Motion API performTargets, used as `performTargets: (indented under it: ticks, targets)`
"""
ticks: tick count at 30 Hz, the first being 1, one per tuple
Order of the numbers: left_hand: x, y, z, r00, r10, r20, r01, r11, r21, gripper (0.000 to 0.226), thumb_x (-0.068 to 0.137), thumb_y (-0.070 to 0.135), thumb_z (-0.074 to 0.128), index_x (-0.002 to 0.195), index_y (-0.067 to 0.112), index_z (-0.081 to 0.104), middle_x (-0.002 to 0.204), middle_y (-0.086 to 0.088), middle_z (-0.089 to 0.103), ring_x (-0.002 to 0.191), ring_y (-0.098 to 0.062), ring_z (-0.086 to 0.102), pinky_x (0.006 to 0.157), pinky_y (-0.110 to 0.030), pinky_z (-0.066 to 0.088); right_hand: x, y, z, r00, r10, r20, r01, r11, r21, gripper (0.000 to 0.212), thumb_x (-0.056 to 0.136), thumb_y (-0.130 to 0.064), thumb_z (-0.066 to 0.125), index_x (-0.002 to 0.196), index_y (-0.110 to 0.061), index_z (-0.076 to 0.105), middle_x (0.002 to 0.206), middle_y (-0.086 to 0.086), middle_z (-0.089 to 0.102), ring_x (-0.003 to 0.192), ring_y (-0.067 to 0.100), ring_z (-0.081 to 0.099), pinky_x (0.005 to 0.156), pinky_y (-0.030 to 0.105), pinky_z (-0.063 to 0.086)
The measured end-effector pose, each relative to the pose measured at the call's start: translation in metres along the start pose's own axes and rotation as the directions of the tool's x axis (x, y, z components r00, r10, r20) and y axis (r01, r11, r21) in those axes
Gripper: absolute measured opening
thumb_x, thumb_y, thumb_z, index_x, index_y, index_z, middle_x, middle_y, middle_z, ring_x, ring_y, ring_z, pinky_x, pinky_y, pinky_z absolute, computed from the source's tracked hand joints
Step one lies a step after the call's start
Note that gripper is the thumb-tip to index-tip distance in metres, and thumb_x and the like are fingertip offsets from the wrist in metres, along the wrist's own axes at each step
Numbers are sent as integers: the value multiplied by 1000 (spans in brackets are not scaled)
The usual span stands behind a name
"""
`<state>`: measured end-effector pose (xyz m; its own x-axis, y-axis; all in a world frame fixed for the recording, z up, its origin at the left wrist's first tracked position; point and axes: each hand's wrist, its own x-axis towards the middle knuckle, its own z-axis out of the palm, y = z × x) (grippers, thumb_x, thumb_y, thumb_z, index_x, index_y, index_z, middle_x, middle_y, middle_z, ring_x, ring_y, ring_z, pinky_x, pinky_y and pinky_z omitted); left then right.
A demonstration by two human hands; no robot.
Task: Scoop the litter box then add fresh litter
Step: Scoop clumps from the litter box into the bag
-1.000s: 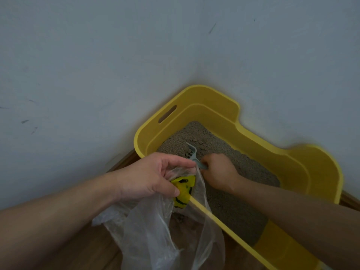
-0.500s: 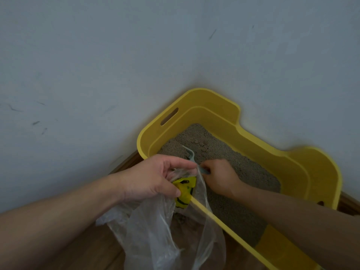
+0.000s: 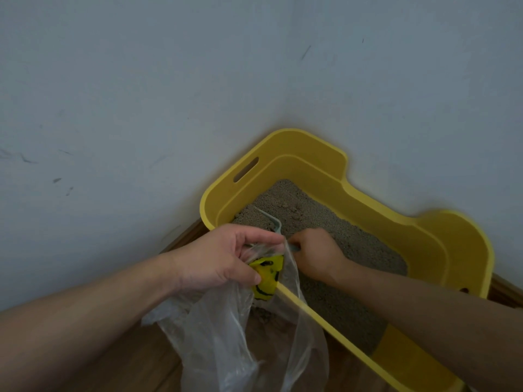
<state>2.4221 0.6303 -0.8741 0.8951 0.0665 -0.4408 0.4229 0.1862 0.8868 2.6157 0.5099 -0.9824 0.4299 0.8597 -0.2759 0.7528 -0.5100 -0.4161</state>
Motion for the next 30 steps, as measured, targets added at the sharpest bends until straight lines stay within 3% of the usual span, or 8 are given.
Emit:
performTargets:
  ticks: [6, 13, 15, 19, 23, 27, 30]
  targets:
    - [2, 1, 1, 1000, -4, 3, 4, 1000, 13, 71, 68, -10, 67, 132, 20, 57, 135, 4, 63, 118, -17, 64, 81, -26, 55, 0, -5, -9, 1000, -5, 14, 6, 997, -78, 28, 86, -27, 65, 63, -11, 63, 56, 5, 56, 48, 18, 46, 46, 28, 33]
    - [1, 0, 0, 1000, -10, 5, 10, 1000, 16, 70, 69, -10, 67, 130, 22, 58, 135, 4, 62, 122, -21, 62, 94, -41, 48, 1, -15, -21, 999, -36, 25, 40, 985, -169, 40, 87, -26, 64, 54, -14, 45, 55, 5, 45, 48, 19, 39, 45, 29, 31]
    - [0, 0, -1, 1000, -10, 8, 10, 1000, 15, 70, 69, -9, 67, 130, 22, 58, 135, 4, 63, 121, -21, 62, 90, -36, 51, 1, -15, -22, 999, -42, 29, 46, 985, -165, 39, 87, -26, 65, 54, -14, 47, 56, 5, 46, 49, 18, 40, 46, 29, 32]
    - [1, 0, 0, 1000, -10, -3, 10, 1000, 15, 70, 69, -11, 67, 132, 21, 57, 137, 2, 62, 121, -19, 62, 98, -45, 47, 4, -17, -25, 998, -53, 16, 55, 986, -155, 36, 86, -25, 65, 55, -12, 50, 53, 5, 46, 49, 21, 42, 46, 29, 33]
    - [2, 2, 0, 1000, -17, 11, 16, 999, 32, 71, 70, -10, 67, 133, 20, 56, 137, 3, 62, 120, -17, 63, 91, -36, 52, 6, -14, -23, 1000, -5, -7, 4, 997, -75, 28, 83, -28, 68, 61, -11, 63, 57, 5, 58, 51, 21, 53, 46, 28, 41]
    - [2, 1, 1, 1000, -19, 7, 19, 1000, 16, 71, 70, -12, 66, 134, 18, 55, 135, 3, 63, 120, -24, 63, 102, -51, 43, 2, -4, -15, 997, -65, -35, 63, 997, -55, 25, 85, -35, 69, 74, -13, 69, 66, 2, 63, 59, 19, 56, 56, 31, 46]
    - [2, 2, 0, 1000, -22, 17, 22, 1000, 7, 72, 70, -11, 66, 135, 17, 55, 135, 2, 63, 119, -25, 63, 93, -38, 52, 0, 2, -13, 994, -108, -28, 107, 993, -54, 24, 88, -35, 68, 71, -19, 62, 64, -2, 59, 57, 16, 52, 54, 30, 42]
